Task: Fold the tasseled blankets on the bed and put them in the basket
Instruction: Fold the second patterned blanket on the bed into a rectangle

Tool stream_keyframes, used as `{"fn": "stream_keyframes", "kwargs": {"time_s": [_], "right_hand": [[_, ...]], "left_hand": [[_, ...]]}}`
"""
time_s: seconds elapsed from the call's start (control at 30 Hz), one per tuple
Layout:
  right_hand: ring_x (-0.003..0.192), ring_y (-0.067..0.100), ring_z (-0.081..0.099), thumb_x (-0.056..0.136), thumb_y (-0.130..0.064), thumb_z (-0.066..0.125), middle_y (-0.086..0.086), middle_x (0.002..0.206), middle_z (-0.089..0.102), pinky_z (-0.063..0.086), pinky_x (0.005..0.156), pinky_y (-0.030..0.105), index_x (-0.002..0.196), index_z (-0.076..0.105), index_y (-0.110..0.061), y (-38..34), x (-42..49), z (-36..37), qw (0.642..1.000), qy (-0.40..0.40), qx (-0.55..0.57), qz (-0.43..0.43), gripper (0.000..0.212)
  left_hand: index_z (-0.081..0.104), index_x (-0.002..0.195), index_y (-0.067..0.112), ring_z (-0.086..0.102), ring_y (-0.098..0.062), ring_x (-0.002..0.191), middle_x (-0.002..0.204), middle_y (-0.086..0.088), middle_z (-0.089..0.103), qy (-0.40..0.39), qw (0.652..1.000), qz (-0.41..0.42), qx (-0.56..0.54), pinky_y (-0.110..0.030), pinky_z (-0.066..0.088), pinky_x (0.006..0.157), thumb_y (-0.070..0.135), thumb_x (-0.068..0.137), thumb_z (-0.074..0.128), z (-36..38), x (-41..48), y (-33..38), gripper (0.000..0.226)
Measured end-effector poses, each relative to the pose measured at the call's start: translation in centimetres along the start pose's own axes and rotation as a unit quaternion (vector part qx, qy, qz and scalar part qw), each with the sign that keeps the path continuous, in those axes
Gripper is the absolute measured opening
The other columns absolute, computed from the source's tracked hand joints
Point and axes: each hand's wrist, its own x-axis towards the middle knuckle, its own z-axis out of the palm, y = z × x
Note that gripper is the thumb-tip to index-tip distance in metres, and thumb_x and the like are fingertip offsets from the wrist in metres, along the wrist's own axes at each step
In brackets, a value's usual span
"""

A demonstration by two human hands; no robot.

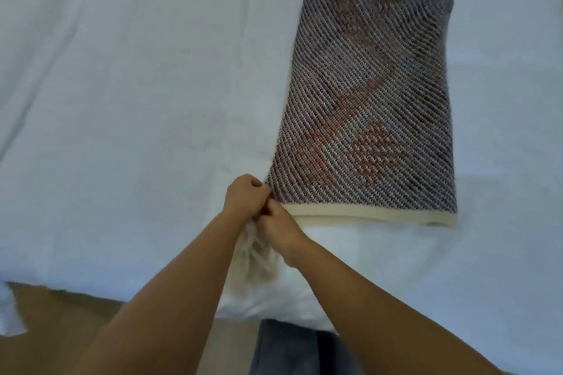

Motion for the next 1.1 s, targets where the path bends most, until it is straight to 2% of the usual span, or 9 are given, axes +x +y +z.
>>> {"fn": "stream_keyframes", "kwargs": {"time_s": [0.1,0.2,0.27,0.33,0.4,0.5,0.67,0.87,1.1], "right_hand": [[0.108,0.011,0.051,0.094,-0.003,0.035,0.005,0.125,0.053,0.044,0.081,0.016,0.143,0.025,-0.018,1.1,-1.6,1.1,1.0,-0.03,-0.001,-0.008,0.053],[0.121,0.015,0.045,0.093,0.003,0.038,0.007,0.134,0.045,0.041,0.1,0.025,0.146,0.014,-0.017,2.0,-2.3,1.3,0.998,-0.064,0.01,-0.016,0.061],[0.113,0.017,0.05,0.091,0.0,0.043,0.005,0.118,0.051,0.042,0.101,0.032,0.139,0.033,-0.016,2.2,-2.5,0.5,0.996,-0.061,-0.058,-0.038,0.051],[0.092,0.016,0.058,0.088,-0.008,0.047,0.0,0.099,0.06,0.048,0.081,0.025,0.11,0.056,-0.018,2.1,-2.4,-0.8,0.99,0.001,-0.127,-0.053,0.026],[0.076,0.011,0.057,0.087,-0.01,0.049,-0.004,0.085,0.062,0.044,0.066,0.02,0.092,0.061,-0.019,1.5,-2.0,-2.5,0.986,0.082,-0.132,-0.068,0.016],[0.061,0.005,0.049,0.087,-0.009,0.05,-0.009,0.07,0.055,0.039,0.058,0.02,0.087,0.06,-0.016,-0.5,-0.6,-5.7,0.97,0.16,-0.151,-0.102,0.013],[0.057,0.011,0.045,0.088,-0.012,0.049,-0.002,0.069,0.053,0.037,0.053,0.025,0.082,0.056,-0.015,-6.8,3.7,-12.7,0.945,0.214,-0.212,-0.128,0.01],[0.075,0.017,0.05,0.093,-0.017,0.05,-0.001,0.081,0.053,0.038,0.069,0.028,0.091,0.053,-0.013,-14.9,10.7,-21.4,0.917,0.266,-0.279,-0.099,0.006],[0.11,0.023,0.048,0.094,-0.021,0.05,0.009,0.122,0.049,0.039,0.099,0.034,0.122,0.051,-0.008,-20.1,17.9,-29.2,0.884,0.308,-0.343,-0.082,0.031]], "left_hand": [[0.059,0.085,0.01,0.054,-0.023,0.081,0.083,-0.006,0.06,-0.044,0.999,-0.008,0.005,-0.029,0.04,0.072,0.026,0.083,0.06,0.4,-0.8,-1.4,0.015],[0.055,0.083,0.009,0.052,-0.023,0.077,0.075,-0.003,0.055,-0.057,0.998,-0.01,0.027,-0.03,0.038,0.067,0.026,0.083,0.058,0.8,-1.0,-1.6,0.017],[0.053,0.083,0.011,0.051,-0.022,0.076,0.071,0.001,0.052,-0.051,0.998,-0.007,0.034,-0.029,0.037,0.066,0.026,0.08,0.059,0.7,-0.9,-0.9,0.017],[0.054,0.089,0.012,0.052,-0.022,0.079,0.078,0.001,0.055,-0.047,0.999,-0.002,0.026,-0.03,0.039,0.068,0.029,0.078,0.059,0.5,-0.5,0.1,0.021],[0.054,0.107,0.01,0.054,-0.023,0.086,0.099,-0.006,0.061,-0.047,0.999,0.008,0.011,-0.029,0.04,0.073,0.032,0.079,0.059,0.4,0.3,1.3,0.037],[0.041,0.132,0.006,0.055,-0.028,0.106,0.124,-0.012,0.056,-0.051,0.998,0.019,-0.01,-0.03,0.039,0.08,0.041,0.08,0.06,0.3,2.4,3.9,0.065],[0.045,0.122,0.007,0.051,-0.021,0.09,0.118,-0.013,0.057,-0.032,0.996,0.078,-0.024,-0.031,0.041,0.075,0.043,0.082,0.059,-0.3,8.5,10.3,0.055],[0.021,0.145,0.013,0.044,-0.031,0.126,0.141,-0.012,0.042,-0.058,0.99,0.121,-0.051,-0.042,0.036,0.106,0.043,0.082,0.061,-0.6,17.8,18.9,0.08],[0.018,0.144,0.011,0.045,-0.033,0.124,0.141,-0.014,0.04,0.006,0.99,0.082,-0.113,-0.046,0.038,0.105,0.046,0.075,0.07,-1.0,27.8,25.6,0.093]]}}
